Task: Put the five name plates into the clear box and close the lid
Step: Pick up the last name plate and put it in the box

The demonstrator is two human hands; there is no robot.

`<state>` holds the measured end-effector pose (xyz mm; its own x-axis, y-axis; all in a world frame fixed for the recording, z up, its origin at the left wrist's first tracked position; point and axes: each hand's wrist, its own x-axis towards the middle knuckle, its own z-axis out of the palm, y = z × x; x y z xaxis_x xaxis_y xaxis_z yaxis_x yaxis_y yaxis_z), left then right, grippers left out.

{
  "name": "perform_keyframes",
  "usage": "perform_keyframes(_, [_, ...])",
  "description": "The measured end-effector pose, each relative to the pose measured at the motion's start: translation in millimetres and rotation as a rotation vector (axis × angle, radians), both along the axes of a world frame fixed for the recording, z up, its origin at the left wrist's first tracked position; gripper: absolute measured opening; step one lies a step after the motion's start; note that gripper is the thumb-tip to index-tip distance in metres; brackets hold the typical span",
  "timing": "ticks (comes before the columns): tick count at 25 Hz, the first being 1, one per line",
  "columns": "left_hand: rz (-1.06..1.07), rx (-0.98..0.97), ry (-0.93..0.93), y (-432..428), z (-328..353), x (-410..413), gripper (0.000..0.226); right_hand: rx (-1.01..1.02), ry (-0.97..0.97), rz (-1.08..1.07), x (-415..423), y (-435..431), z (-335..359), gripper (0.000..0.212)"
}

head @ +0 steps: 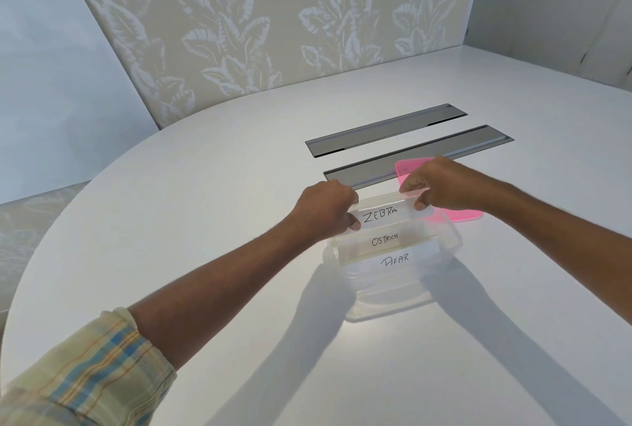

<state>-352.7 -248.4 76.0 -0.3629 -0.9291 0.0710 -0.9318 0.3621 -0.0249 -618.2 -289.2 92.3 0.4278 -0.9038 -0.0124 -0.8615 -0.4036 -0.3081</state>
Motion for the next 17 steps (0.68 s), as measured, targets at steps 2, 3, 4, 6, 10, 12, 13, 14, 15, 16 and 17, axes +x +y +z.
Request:
perform_keyframes(2, [0.012,0.008,-0.019,2,-5,-4,0.040,0.023,0.042,0.029,-1,-3,-6,0.046])
perform_keyframes(3, [0.015,0.016,-0.031,3,-8,-6,0.038,0.037,0.061,0.039,-1,-4,-9,0.044])
perform_keyframes(4, [0.014,0.026,-0.043,4,-12,-8,0.035,0.043,0.084,0.051,-2,-5,-13,0.040])
perform_keyframes(6, [0.011,0.045,-0.060,4,-18,-11,0.029,0.036,0.137,0.081,-2,-6,-19,0.034])
perform_keyframes(10, [0.020,0.078,-0.078,2,-27,-17,0.028,-0.007,0.228,0.114,1,-8,-31,0.037])
perform_keyframes(12, [0.023,0.090,-0.083,1,-31,-19,0.029,-0.030,0.285,0.149,3,-9,-34,0.030])
perform_keyframes(13, [0.023,0.094,-0.089,0,-33,-20,0.030,-0.033,0.316,0.164,4,-9,-35,0.024])
perform_keyframes(14, [0.022,0.097,-0.094,-1,-35,-21,0.030,-0.038,0.349,0.179,5,-9,-36,0.018])
perform_keyframes(15, [0.023,0.101,-0.098,-2,-37,-21,0.030,-0.045,0.382,0.193,6,-9,-37,0.014])
perform_keyframes(16, [0.022,0.105,-0.100,-3,-40,-21,0.031,-0.055,0.413,0.207,7,-9,-38,0.010])
perform_keyframes(17, [0.022,0.109,-0.100,-4,-41,-21,0.032,-0.066,0.443,0.222,8,-9,-39,0.007])
